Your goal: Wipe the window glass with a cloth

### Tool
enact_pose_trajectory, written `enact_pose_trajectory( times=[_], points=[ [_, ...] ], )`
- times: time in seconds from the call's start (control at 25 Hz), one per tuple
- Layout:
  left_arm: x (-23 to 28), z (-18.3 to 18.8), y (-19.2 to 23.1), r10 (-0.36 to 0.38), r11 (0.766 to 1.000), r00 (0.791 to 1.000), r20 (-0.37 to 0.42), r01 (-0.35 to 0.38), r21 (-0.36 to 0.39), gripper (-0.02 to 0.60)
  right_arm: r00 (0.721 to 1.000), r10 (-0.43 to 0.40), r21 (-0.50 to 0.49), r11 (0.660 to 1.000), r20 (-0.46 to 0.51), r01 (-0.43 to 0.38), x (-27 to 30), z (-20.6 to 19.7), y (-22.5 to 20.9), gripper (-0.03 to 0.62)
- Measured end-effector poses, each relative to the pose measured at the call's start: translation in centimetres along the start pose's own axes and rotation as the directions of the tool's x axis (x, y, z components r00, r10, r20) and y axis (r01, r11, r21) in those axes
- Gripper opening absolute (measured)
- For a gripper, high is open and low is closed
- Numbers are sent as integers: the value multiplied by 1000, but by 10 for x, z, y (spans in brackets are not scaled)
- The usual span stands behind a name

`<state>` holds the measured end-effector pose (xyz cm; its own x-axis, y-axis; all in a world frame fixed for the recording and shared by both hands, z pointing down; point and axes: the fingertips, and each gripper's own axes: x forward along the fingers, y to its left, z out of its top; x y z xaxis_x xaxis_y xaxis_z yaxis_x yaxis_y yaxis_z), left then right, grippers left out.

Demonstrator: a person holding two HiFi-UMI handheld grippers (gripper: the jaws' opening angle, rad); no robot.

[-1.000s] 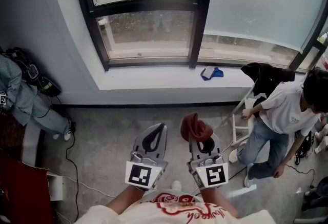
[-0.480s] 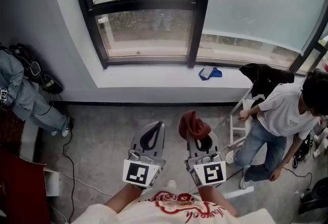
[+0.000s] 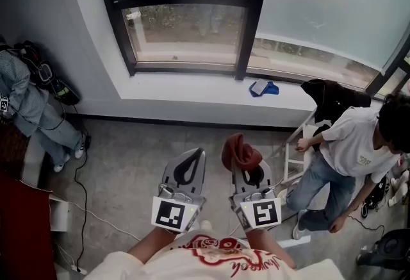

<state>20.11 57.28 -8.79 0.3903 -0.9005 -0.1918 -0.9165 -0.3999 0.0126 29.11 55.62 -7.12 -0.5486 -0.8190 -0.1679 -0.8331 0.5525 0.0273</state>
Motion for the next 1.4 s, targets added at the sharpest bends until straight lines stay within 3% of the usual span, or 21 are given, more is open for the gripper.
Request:
enact_pose_trajectory(
  times=[0.32,0.44,0.72,0.84,1.0,1.16,1.4],
  points=[
    [23,-7,15,16,1000,1000,4,-16,3,20,1000,7,-10,1000,6,-7,24,-1,-16,69],
    [40,-3,22,23,999,999,27,-22,-32,20,1000,-7,-8,1000,-1,7,37,-1,-26,69],
    [89,-22,57,15,999,999,39,-14,-29,20,1000,-16,-36,999,8,16,85,-18,-50,69],
    [121,-33,81,4,1000,1000,28,-4,-2,20,1000,-23,-32,999,17,24,122,-27,-66,69],
    [176,-40,123,-5,1000,999,45,7,-30,20,999,-41,-23,999,20,42,184,-43,-88,69],
    [242,-54,179,-34,999,999,10,34,14,20,998,-66,-15,998,22,66,263,-55,-113,69],
    [344,-52,250,-71,997,997,15,71,2,20,995,-100,-11,995,30,100,378,-57,-151,69]
  ],
)
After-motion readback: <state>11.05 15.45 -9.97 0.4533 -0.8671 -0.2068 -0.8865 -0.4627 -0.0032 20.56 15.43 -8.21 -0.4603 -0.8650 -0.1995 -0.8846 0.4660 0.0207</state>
